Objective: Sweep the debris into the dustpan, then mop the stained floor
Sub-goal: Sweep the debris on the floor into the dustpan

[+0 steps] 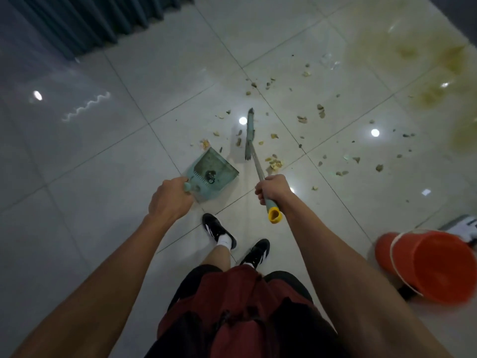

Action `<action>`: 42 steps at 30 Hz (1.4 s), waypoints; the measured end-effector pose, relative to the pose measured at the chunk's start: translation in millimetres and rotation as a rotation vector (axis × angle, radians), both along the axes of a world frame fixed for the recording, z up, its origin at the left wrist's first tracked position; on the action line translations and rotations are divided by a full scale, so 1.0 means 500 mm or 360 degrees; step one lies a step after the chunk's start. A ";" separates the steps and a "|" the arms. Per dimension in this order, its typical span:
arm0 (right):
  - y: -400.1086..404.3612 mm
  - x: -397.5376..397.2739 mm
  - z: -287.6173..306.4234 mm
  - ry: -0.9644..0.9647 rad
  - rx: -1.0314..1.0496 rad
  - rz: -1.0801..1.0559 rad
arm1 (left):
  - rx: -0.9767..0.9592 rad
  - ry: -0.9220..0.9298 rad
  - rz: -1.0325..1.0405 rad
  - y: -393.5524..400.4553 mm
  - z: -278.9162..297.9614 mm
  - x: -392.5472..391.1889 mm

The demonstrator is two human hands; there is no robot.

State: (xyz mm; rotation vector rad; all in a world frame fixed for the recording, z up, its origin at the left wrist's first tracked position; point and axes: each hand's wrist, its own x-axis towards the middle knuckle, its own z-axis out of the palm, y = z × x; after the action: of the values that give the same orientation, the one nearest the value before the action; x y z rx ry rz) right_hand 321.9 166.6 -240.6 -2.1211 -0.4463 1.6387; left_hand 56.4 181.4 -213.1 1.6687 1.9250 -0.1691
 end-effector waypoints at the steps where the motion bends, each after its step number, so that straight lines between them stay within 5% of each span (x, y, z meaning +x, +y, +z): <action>1: 0.017 -0.019 0.000 -0.0010 -0.0008 0.0045 | -0.0006 -0.0008 0.0041 0.000 -0.001 -0.018; 10: 0.159 -0.214 -0.003 0.0267 -0.0001 0.0325 | -0.0090 -0.0046 0.0388 0.032 0.002 -0.211; 15: 0.215 -0.266 -0.038 -0.0196 -0.0075 0.0851 | -0.0156 -0.0005 0.0470 0.065 0.005 -0.299; 23: 0.257 -0.388 -0.080 -0.0229 -0.0078 0.1235 | -0.0222 0.0037 0.0620 0.078 0.000 -0.392; 33: 0.357 -0.431 -0.143 -0.0288 -0.0105 0.1619 | -0.0266 0.0123 0.0606 0.128 -0.010 -0.401; 42: 0.383 -0.327 -0.143 -0.0731 -0.0040 0.2046 | -0.0245 0.0226 0.0489 0.173 0.003 -0.278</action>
State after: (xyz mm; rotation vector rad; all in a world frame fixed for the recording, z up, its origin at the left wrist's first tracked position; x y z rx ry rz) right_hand 158.4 357.9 -312.0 -2.3126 -2.2806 1.5646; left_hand -82.5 267.8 -211.5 1.2733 2.1868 -0.3132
